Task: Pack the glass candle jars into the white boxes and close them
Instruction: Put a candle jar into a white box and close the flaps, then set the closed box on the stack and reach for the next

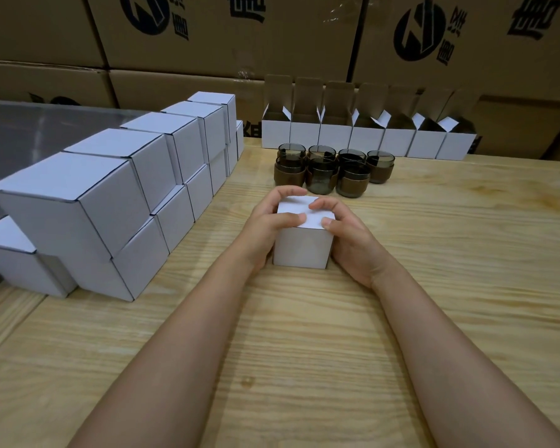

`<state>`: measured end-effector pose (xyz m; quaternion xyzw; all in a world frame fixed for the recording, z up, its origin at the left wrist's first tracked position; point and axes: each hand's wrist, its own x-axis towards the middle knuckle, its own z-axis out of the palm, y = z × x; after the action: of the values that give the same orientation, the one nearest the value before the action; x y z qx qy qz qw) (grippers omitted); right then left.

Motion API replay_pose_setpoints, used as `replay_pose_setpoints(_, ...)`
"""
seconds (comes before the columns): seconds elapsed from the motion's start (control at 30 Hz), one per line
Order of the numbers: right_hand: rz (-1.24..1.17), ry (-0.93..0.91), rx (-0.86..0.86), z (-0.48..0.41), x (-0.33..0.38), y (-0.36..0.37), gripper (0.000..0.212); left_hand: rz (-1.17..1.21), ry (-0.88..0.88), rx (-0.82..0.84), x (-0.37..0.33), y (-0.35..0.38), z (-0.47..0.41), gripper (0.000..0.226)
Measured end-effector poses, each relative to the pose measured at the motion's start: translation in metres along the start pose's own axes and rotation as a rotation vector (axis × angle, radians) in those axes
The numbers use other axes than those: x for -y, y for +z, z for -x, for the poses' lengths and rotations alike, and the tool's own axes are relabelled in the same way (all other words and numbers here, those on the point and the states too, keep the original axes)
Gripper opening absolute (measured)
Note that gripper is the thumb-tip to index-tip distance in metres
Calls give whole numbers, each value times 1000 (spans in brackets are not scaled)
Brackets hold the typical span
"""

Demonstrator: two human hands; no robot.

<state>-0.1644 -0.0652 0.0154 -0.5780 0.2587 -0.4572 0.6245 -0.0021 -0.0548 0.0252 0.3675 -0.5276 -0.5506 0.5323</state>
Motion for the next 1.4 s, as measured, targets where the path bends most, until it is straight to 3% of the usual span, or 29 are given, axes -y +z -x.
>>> replay_pose_setpoints(0.1,-69,28,-5,-1,-2,-1,24,20,-25,-97,0,2,1,11)
replay_pose_setpoints(0.17,-70,43,-17,-3,-2,-1,28,-19,91,-275,-1,4,2,18)
replay_pose_setpoints(0.23,-67,42,-30,-4,-2,-1,34,-345,400,-468,-4,7,4,25)
replay_pose_setpoints(0.33,-85,11,-36,-6,-3,-3,45,-924,755,-491,-6,21,11,32)
replay_pose_setpoints(0.43,-133,29,-72,-9,-4,-3,46,-1386,823,-409,5,35,15,31)
replay_pose_setpoints(0.5,-167,59,-144,-10,-5,-4,38,-1521,815,-380,11,35,18,26)
replay_pose_setpoints(0.63,-197,42,-332,-13,-6,-9,30,-1528,726,-440,6,20,17,15)
replay_pose_setpoints(0.77,-172,48,-366,-13,-5,-8,28,-1511,571,-559,0,-11,7,12)
replay_pose_setpoints(0.87,-183,62,-385,-15,-5,-8,28,-1518,416,-533,-3,-27,-13,11)
replay_pose_setpoints(0.97,-214,88,-410,-16,-5,-9,32,-1451,273,-468,-1,-38,-39,27)
replay_pose_setpoints(1.13,-223,88,-407,-17,-7,-10,34,-1363,249,-336,9,-47,-79,58)
replay_pose_setpoints(1.4,-149,73,-385,-17,-10,-8,37,-1276,150,-315,23,-62,-125,84)
